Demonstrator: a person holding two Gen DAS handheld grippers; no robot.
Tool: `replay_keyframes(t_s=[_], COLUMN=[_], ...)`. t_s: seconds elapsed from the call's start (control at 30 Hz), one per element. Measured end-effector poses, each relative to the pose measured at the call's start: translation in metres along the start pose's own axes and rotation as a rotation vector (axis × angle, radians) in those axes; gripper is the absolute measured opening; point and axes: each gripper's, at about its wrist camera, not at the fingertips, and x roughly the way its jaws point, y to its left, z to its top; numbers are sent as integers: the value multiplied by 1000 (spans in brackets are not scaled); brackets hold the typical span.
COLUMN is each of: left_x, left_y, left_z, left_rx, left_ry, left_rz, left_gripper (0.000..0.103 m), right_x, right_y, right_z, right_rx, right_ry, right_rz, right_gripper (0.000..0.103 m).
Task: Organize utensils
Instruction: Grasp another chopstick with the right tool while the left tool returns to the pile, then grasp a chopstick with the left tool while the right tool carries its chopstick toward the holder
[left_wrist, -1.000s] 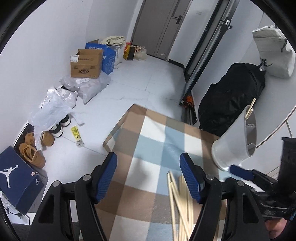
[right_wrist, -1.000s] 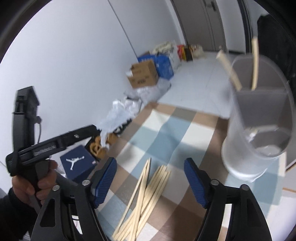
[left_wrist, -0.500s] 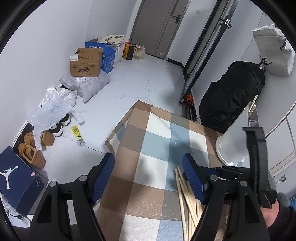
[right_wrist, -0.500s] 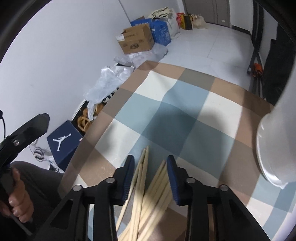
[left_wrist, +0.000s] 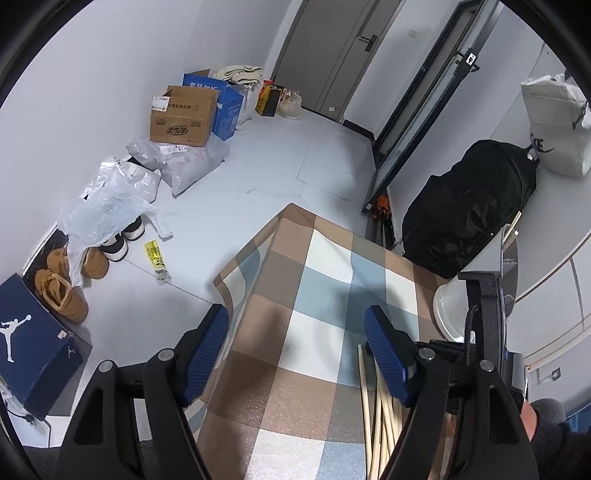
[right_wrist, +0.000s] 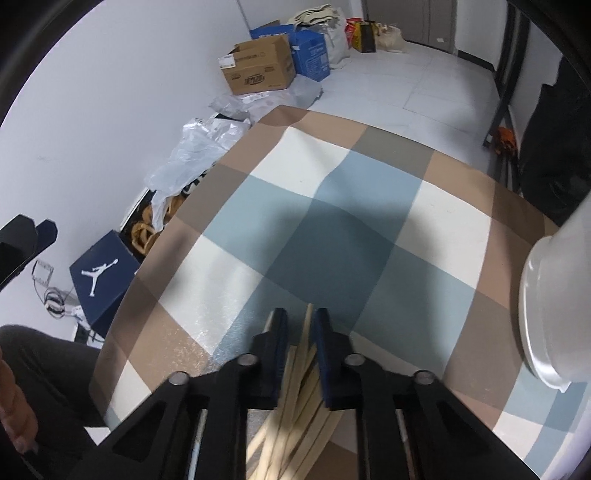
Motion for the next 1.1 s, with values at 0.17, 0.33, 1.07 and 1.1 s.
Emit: replay_keyframes(t_s=[0.17, 0.33, 1.07, 1.1], left_x=[1, 3, 60, 61], left_y=[2, 1, -57, -59], left_z=[0, -1, -37, -38], left_rx=[-12, -8, 240, 250], left_ry=[5, 16, 285, 287], left_rz=[1, 5, 119, 125], left_gripper=[72, 72, 71, 71], right_x=[-8, -23, -147, -149], right_y=[-10, -6, -26, -28], right_z=[0, 0, -34, -37], right_rx=[60, 56, 36, 39], right_ry=[-48, -107, -408, -413], right_rz=[40, 43, 95, 97], right_gripper=[4, 4, 4, 4])
